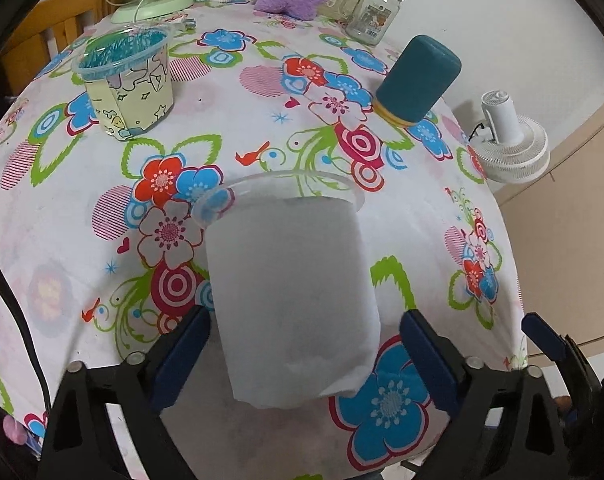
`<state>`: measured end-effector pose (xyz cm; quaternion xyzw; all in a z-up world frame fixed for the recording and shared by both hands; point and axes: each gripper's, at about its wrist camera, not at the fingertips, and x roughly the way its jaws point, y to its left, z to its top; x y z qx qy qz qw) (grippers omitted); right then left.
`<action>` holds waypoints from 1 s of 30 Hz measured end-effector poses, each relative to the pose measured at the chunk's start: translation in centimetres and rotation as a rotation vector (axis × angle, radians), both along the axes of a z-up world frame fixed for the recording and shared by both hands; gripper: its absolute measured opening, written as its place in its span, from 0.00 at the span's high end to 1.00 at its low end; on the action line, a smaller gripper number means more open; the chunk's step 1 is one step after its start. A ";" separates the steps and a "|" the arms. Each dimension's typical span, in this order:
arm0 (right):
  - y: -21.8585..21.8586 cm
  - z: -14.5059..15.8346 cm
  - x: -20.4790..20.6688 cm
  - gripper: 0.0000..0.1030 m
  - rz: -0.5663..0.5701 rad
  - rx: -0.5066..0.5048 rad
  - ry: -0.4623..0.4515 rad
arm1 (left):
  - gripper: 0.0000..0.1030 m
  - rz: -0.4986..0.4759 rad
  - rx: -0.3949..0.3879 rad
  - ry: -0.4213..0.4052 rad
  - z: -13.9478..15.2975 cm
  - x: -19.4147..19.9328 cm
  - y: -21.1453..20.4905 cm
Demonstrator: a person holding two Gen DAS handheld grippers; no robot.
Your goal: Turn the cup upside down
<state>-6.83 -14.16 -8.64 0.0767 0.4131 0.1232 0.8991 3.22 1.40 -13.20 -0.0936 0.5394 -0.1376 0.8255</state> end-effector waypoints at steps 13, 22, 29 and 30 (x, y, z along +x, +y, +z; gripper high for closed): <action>1.3 -0.6 0.0 0.13 0.111 0.054 -0.015 | 0.31 -0.019 0.027 0.021 0.2 0.5 0.4; 1.2 -0.7 0.0 0.13 0.116 0.076 -0.018 | 0.32 -0.118 0.081 0.101 1.5 1.4 1.0; 1.4 -1.0 0.2 0.13 0.140 0.102 -0.022 | 0.32 -0.233 0.210 0.173 3.5 2.3 1.8; 1.4 -1.1 0.3 0.13 0.143 0.108 -0.023 | 0.32 -0.247 0.225 0.187 3.8 2.4 2.0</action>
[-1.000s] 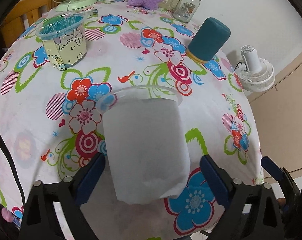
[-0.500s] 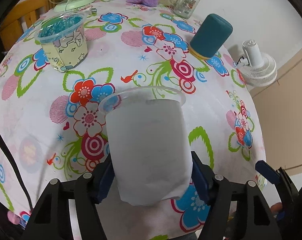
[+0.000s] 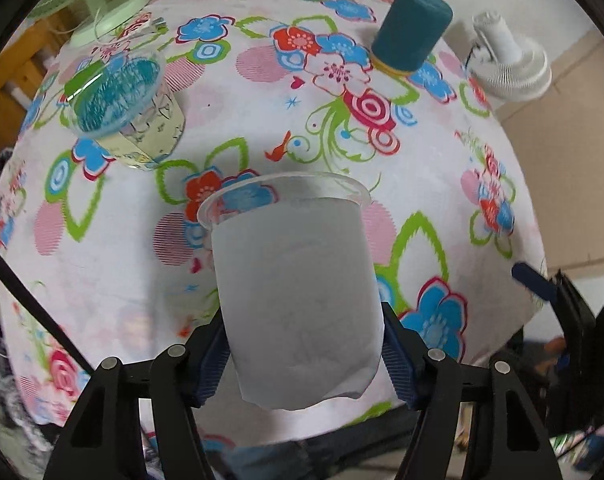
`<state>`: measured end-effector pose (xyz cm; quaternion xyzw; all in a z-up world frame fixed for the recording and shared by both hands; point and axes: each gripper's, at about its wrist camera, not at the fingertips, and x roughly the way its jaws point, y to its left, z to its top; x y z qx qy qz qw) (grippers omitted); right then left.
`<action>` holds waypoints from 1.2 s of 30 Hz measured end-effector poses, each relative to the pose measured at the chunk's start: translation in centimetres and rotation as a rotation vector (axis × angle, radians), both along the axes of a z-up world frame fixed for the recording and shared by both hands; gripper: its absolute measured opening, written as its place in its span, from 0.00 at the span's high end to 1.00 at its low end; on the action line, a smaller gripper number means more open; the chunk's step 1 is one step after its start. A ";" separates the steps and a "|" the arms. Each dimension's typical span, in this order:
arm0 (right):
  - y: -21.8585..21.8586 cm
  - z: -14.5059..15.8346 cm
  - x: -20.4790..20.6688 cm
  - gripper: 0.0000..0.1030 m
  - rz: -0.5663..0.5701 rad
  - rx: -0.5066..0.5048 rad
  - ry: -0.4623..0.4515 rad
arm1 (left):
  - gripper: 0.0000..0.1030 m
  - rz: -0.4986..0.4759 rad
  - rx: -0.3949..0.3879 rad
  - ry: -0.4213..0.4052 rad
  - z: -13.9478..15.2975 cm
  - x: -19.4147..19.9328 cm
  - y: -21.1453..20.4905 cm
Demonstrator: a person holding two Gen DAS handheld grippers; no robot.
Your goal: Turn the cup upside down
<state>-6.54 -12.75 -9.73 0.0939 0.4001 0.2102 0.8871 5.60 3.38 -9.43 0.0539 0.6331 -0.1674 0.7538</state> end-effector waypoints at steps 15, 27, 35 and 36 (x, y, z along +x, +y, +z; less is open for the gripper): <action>1.5 -0.6 0.5 0.13 0.054 0.016 0.002 | 0.32 -0.185 0.242 0.358 -1.1 0.6 0.3; 2.1 -1.4 0.8 0.13 0.071 0.043 0.010 | 0.32 -0.372 0.539 0.649 -4.4 1.1 -2.3; 1.6 -1.8 1.1 0.13 0.062 0.056 0.019 | 0.31 -0.426 0.589 0.712 -6.2 1.7 -5.3; 1.5 -1.8 1.1 0.13 0.060 0.056 0.019 | 0.31 -0.424 0.586 0.711 -6.4 1.9 -5.5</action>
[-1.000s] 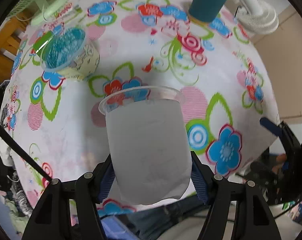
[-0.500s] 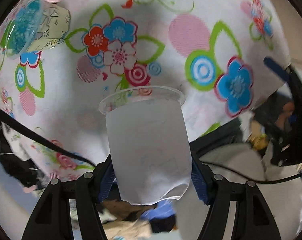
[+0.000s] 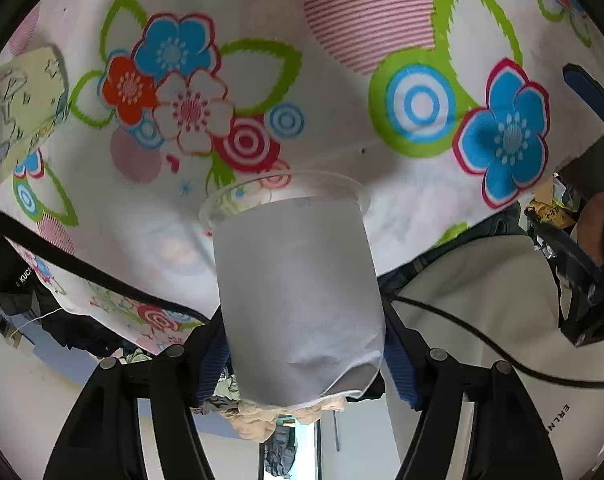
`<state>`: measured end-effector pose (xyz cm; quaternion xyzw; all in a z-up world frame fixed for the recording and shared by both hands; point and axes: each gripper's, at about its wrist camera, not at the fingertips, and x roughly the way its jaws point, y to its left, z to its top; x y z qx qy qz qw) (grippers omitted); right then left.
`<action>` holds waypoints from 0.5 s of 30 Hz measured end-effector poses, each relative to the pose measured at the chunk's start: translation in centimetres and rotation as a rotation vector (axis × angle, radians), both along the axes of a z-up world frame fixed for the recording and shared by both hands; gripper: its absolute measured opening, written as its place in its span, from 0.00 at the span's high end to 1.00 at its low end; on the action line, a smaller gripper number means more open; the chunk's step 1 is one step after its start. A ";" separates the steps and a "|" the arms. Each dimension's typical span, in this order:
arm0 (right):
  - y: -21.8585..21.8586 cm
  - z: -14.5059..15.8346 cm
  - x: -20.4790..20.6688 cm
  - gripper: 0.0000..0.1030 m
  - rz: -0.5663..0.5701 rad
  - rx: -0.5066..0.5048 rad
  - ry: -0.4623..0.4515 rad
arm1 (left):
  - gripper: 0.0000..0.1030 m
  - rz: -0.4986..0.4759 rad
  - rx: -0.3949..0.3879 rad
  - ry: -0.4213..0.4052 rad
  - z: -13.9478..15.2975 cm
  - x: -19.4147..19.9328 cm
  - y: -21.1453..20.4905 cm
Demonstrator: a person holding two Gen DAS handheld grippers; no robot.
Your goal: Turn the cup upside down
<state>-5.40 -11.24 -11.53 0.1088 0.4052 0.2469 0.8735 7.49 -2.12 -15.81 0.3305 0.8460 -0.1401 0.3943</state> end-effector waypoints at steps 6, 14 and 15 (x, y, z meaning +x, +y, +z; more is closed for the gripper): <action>-0.2 -0.1 0.2 0.13 -0.006 0.002 0.003 | 0.22 0.023 -0.006 -0.021 -1.0 0.8 -0.6; 0.5 0.4 0.5 0.13 -0.001 -0.001 -0.005 | 0.12 0.050 -0.050 -0.069 -0.3 1.5 -0.9; 0.6 0.5 0.6 0.13 -0.002 -0.002 -0.006 | 0.11 0.058 -0.067 -0.082 0.1 1.6 -1.0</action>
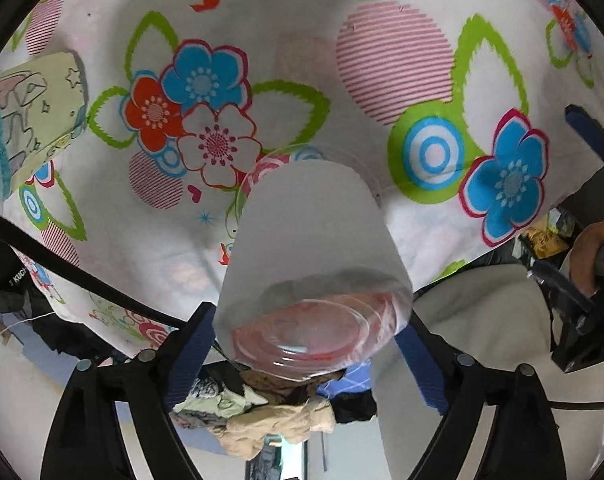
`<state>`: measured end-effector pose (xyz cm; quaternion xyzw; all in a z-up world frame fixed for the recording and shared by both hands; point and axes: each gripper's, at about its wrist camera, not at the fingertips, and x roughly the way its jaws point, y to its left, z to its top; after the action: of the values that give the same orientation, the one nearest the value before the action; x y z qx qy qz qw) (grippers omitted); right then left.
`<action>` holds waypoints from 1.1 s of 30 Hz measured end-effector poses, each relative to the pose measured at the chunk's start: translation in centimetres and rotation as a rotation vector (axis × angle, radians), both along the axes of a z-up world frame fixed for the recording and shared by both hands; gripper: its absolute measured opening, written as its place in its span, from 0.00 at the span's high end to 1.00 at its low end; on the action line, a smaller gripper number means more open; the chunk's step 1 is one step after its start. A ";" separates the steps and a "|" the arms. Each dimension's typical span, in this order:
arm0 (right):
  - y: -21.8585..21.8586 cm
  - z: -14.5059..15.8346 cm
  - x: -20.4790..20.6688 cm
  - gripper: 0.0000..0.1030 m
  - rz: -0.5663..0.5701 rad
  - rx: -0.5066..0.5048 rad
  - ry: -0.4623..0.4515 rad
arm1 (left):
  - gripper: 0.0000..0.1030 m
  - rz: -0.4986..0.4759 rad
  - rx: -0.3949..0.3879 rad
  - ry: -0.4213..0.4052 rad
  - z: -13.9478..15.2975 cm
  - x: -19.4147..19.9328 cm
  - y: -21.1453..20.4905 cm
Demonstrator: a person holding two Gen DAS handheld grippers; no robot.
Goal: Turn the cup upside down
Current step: 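Lower the inverted white cup onto the tablecloth with the right gripper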
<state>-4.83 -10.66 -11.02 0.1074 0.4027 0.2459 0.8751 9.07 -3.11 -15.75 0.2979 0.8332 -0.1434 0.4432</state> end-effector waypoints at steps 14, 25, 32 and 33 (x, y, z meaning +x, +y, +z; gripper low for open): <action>1.1 2.4 1.4 0.13 -0.023 -0.029 -0.032 | 0.06 0.127 -0.235 -0.197 3.5 -1.1 3.7; 3.2 5.0 2.3 0.06 -0.054 -0.065 -0.070 | 0.06 0.212 -0.399 -0.395 7.3 -3.1 7.3; 4.5 6.6 2.1 0.06 -0.059 -0.104 -0.107 | 0.06 0.261 -0.489 -0.512 9.2 -4.0 9.2; 4.7 6.8 2.1 0.06 -0.060 -0.111 -0.112 | 0.06 0.261 -0.497 -0.535 9.5 -4.3 9.6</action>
<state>-2.74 -5.92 -4.23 0.0569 0.3626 0.2026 0.9078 4.82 6.48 -6.26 0.0995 0.6591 -0.2006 0.7180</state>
